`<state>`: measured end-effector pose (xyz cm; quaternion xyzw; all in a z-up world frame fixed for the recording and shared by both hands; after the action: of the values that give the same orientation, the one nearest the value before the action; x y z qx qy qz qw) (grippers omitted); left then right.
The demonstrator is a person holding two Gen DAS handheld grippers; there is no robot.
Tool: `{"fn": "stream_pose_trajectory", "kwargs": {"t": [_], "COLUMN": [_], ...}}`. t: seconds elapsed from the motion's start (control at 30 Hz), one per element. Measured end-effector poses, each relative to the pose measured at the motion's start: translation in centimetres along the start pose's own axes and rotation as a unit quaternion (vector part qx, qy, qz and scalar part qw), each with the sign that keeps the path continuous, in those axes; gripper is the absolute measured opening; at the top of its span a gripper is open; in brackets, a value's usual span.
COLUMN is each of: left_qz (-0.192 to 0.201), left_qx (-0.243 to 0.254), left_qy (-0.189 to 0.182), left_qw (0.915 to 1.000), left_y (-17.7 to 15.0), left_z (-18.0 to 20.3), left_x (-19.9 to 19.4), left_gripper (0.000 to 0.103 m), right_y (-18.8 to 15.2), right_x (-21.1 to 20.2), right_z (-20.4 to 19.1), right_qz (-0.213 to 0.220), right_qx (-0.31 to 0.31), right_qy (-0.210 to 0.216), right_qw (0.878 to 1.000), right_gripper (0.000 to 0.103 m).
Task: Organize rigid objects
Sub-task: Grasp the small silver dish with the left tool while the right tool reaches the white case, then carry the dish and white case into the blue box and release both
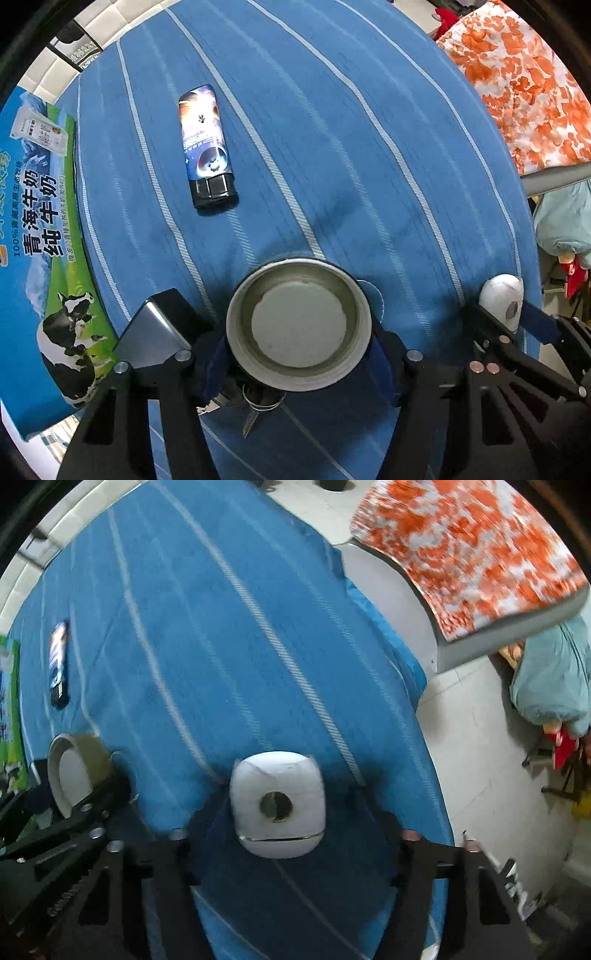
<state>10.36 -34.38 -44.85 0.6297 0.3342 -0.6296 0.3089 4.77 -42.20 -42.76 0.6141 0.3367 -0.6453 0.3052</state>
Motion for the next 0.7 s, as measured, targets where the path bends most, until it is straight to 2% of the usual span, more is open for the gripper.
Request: {"fn": "stream_pose_trajectory", "kwargs": {"t": [0.07,0.33,0.57,0.7], "left_qz": [0.003,0.024,0.065,0.099], "left_qx": [-0.001,0.002,0.007,0.01], "left_qy": [0.004,0.009,0.002,0.0], "left_qw": [1.0,0.9997,0.9978,0.9951], "left_y": [0.2,-0.4,-1.2,-1.9], "left_z": [-0.4,1.2,1.1,0.3], "left_x": [-0.3,-2.9,-7.8,-11.1], "left_gripper": [0.062,0.062,0.062,0.062], "right_y": [-0.1,-0.4,-1.5,-2.2], "right_x": [0.0,-0.8,-3.0,-5.4], "right_z": [-0.3,0.4,1.6,1.5], "right_qz": [0.0,0.0,0.027,0.058], "right_qx": [-0.01,-0.012,-0.035,-0.048], "right_qy": [-0.011,0.011,0.023,0.028], "right_qw": [1.0,1.0,0.999,0.997], "right_gripper": [0.049,0.049,0.048,0.048]}}
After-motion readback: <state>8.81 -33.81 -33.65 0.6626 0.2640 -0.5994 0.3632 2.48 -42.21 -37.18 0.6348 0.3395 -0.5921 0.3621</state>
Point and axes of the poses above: each gripper's, at about its wrist camera, not at the fingertips, and x roughly the way its jaws point, z to its right, y to its top, the point moved 9 cm from there along x, roughly the way its jaws point, and after that the axes turned 7 degrees about x, right-handed, at the moved point
